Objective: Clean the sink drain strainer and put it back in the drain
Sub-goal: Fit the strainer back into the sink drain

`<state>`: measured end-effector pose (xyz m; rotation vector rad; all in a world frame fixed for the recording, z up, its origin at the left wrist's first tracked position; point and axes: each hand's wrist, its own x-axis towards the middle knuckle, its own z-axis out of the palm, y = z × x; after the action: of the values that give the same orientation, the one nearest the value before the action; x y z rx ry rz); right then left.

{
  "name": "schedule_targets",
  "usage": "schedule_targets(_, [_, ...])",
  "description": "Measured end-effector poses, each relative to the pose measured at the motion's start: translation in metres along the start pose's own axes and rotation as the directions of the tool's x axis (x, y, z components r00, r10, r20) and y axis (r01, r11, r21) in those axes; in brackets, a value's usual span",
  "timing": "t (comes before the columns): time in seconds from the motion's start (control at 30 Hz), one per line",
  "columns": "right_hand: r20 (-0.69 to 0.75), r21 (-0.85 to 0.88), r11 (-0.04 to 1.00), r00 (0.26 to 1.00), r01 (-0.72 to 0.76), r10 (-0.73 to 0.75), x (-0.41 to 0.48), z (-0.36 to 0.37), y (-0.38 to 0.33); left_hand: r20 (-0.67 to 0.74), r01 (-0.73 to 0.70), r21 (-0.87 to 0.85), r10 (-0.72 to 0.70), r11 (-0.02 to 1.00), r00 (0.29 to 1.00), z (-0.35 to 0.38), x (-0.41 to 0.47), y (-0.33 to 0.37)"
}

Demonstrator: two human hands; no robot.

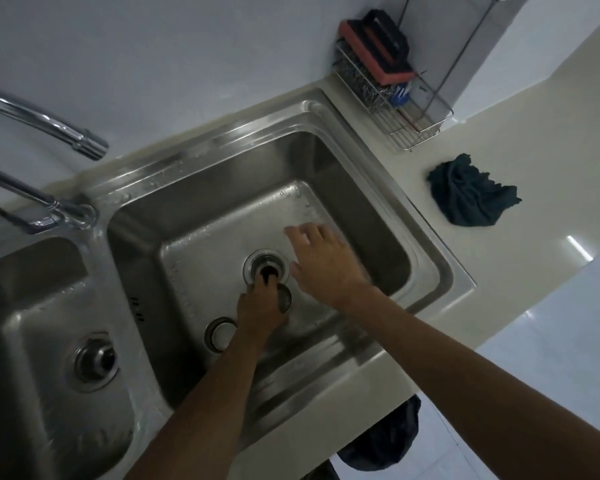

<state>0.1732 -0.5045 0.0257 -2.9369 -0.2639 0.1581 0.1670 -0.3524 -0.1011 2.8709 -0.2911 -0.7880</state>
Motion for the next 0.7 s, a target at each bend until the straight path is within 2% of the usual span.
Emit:
schedule_targets(0.13, [0.247, -0.037, 0.999, 0.968, -0.024, 0.033, 0.008, 0.038, -0.005, 0.004, 0.023, -0.019, -0.023, 1.0, 1.0, -0.002, 0.002, -0.01])
schedule_targets(0.27, [0.467, -0.038, 0.999, 0.884, 0.028, -0.007, 0.013, 0.078, -0.007, 0.045, 0.037, -0.131, -0.031, 0.991, 0.998, -0.007, 0.001, -0.022])
schedule_targets(0.33, [0.533, -0.019, 0.999, 0.846, 0.046, -0.029, 0.014, 0.096, -0.009, 0.088, 0.033, -0.206, -0.015, 0.978, 0.996, -0.011, -0.001, -0.028])
schedule_targets(0.43, [0.559, -0.018, 0.997, 0.827, 0.077, -0.054, 0.021, 0.117, -0.018, 0.082, 0.026, -0.226, -0.007, 0.974, 0.997, -0.022, -0.007, -0.039])
schedule_targets(0.53, [0.511, -0.017, 0.992, 0.854, 0.123, -0.097, 0.029, 0.132, -0.032, 0.025, 0.002, -0.1, 0.001, 0.995, 1.0, -0.035, -0.013, -0.049])
schedule_targets(0.7, [0.431, -0.012, 0.988, 0.892, 0.156, -0.136, 0.043, 0.141, -0.033, 0.023, 0.006, -0.048, -0.004, 0.999, 1.0, -0.043, -0.02, -0.066])
